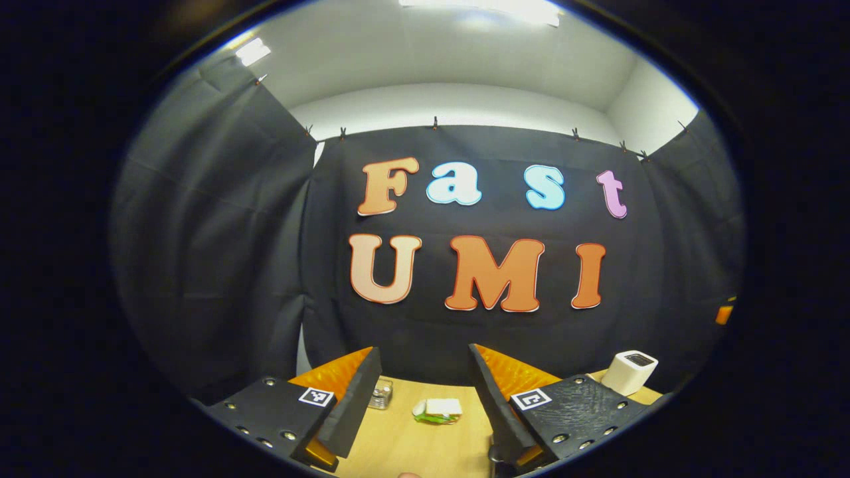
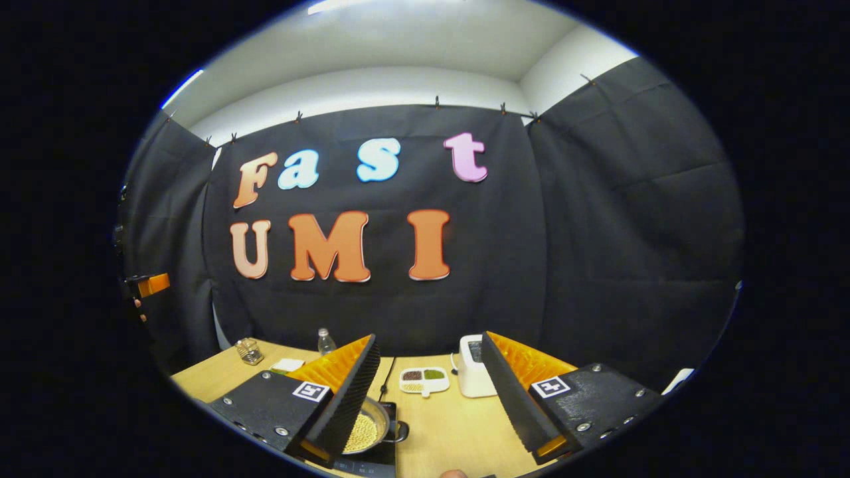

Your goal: First push the handle of the pot to place it horizontally, then grasp the pot with both hands and set it on the induction cooktop.

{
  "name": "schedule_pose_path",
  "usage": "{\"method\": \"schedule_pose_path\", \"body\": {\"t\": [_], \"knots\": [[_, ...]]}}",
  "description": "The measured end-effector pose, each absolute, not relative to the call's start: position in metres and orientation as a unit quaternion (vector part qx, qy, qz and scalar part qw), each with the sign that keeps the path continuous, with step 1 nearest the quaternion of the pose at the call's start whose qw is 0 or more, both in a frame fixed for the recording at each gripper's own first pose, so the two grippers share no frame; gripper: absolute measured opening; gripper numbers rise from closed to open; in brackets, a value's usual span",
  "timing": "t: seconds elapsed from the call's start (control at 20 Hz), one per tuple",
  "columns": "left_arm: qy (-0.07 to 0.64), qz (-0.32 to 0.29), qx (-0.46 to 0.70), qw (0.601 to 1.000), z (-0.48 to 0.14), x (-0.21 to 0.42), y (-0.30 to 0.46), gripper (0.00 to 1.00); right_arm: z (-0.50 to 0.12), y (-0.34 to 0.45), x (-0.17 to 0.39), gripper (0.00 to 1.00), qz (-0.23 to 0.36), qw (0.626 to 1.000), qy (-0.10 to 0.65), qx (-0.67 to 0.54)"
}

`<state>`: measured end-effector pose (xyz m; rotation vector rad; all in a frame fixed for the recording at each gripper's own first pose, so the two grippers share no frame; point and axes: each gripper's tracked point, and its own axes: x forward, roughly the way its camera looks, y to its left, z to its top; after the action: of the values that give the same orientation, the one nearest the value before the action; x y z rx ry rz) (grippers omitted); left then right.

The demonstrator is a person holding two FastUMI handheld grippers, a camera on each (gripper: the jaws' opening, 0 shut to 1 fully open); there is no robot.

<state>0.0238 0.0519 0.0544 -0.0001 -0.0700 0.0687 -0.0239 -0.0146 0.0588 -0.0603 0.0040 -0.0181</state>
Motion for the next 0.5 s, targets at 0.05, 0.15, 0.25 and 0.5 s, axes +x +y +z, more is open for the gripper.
{"method": "schedule_pose_path", "body": {"t": [0.05,0.15,0.25,0.5], "knots": [[-0.036,0.025,0.000,0.999,0.054,0.017,0.045,0.80,0.067,-0.020,-0.029,0.95,-0.015,0.999,-0.009,-0.029],[-0.026,-0.002,-0.014,1.000,0.049,0.009,0.031,0.80,0.068,-0.028,-0.034,0.95,-0.022,0.999,-0.013,-0.021],[-0.023,-0.014,-0.018,0.999,0.044,0.008,0.023,0.80,0.062,-0.034,-0.034,0.95,-0.024,1.000,-0.006,-0.007],[-0.020,-0.036,-0.023,0.999,0.040,0.008,-0.004,0.80,0.053,-0.044,-0.032,0.95,-0.030,0.999,0.001,0.009]]}}
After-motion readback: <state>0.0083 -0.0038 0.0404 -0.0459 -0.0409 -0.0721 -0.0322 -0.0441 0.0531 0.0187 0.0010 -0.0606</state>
